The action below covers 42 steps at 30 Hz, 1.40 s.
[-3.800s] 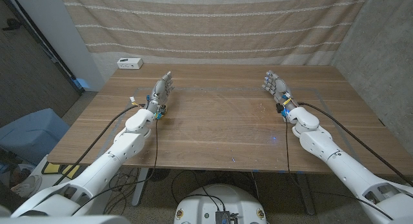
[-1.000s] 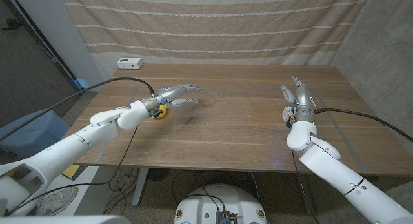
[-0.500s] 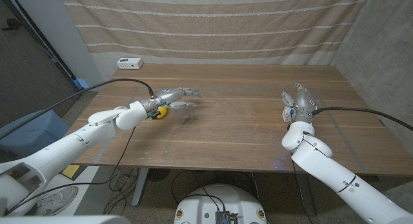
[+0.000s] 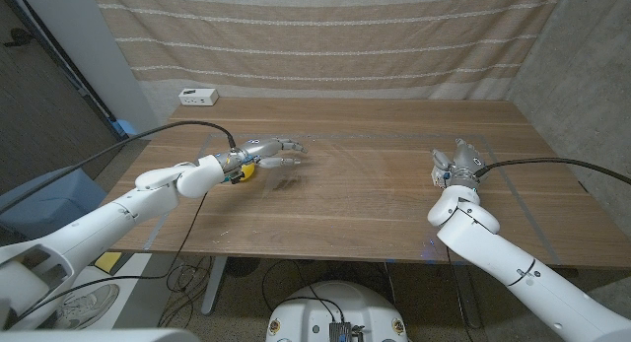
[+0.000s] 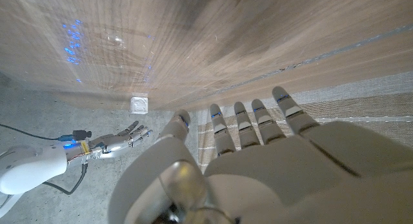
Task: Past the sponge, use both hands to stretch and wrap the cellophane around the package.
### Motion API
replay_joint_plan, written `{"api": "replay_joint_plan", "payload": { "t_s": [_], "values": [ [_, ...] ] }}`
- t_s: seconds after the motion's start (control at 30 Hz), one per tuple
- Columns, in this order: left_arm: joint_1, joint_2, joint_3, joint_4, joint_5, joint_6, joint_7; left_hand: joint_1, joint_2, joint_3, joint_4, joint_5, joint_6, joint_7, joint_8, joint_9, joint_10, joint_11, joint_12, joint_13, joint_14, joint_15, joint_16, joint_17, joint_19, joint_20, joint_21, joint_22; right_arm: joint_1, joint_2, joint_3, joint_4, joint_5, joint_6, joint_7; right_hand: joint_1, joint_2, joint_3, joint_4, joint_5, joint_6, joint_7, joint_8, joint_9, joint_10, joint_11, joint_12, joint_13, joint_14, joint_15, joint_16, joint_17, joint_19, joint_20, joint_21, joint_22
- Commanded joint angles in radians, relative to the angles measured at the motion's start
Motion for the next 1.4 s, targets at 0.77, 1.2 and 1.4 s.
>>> {"api": "replay_joint_plan", "payload": {
  "t_s": [0.77, 1.2, 1.4],
  "values": [
    [0.012, 0.025, 0.022, -0.026, 0.032, 0.026, -0.058, -0.026, 0.011, 0.024, 0.036, 0.012, 0.093, -0.036, -0.012, -0.003, 0.035, -0.008, -0.027, -0.003, 0.003, -0.05, -0.014, -0.007, 0.002, 0.002, -0.011, -0.001, 0.162, -0.053, -0.155, 0.029, 0.123, -0.203, 0.068, 0.01, -0.036, -0.021, -0.012, 0.013, -0.023, 0.009, -0.006, 0.003, -0.007, -0.004, -0.016, -0.001, 0.034, 0.009, 0.002, -0.009, 0.039, 0.014, 0.007, 0.002],
    [0.029, 0.035, 0.017, -0.036, 0.014, 0.047, -0.068, -0.031, 0.006, 0.027, 0.039, 0.013, 0.065, -0.025, -0.036, -0.003, 0.031, -0.004, -0.04, -0.003, -0.001, -0.048, -0.019, -0.008, 0.001, 0.006, -0.014, -0.001, 0.222, -0.064, -0.208, 0.075, 0.143, -0.208, 0.096, 0.107, -0.011, 0.013, -0.039, 0.03, -0.03, 0.008, -0.001, 0.003, 0.007, -0.022, -0.022, -0.004, 0.072, -0.013, 0.005, -0.021, 0.092, -0.003, 0.018, 0.0],
    [0.036, 0.039, 0.013, -0.041, 0.008, 0.055, -0.07, -0.035, 0.005, 0.027, 0.042, 0.013, 0.055, -0.025, -0.043, -0.003, 0.026, -0.003, -0.046, -0.003, -0.006, -0.046, -0.021, -0.007, -0.001, 0.005, -0.016, -0.001, 0.241, -0.057, -0.231, 0.103, 0.135, -0.208, 0.094, 0.232, 0.025, 0.049, -0.045, 0.03, 0.007, 0.002, 0.011, 0.003, 0.075, -0.038, -0.009, -0.006, 0.161, -0.056, 0.029, -0.025, 0.184, -0.028, 0.038, 0.001]
  ]
}}
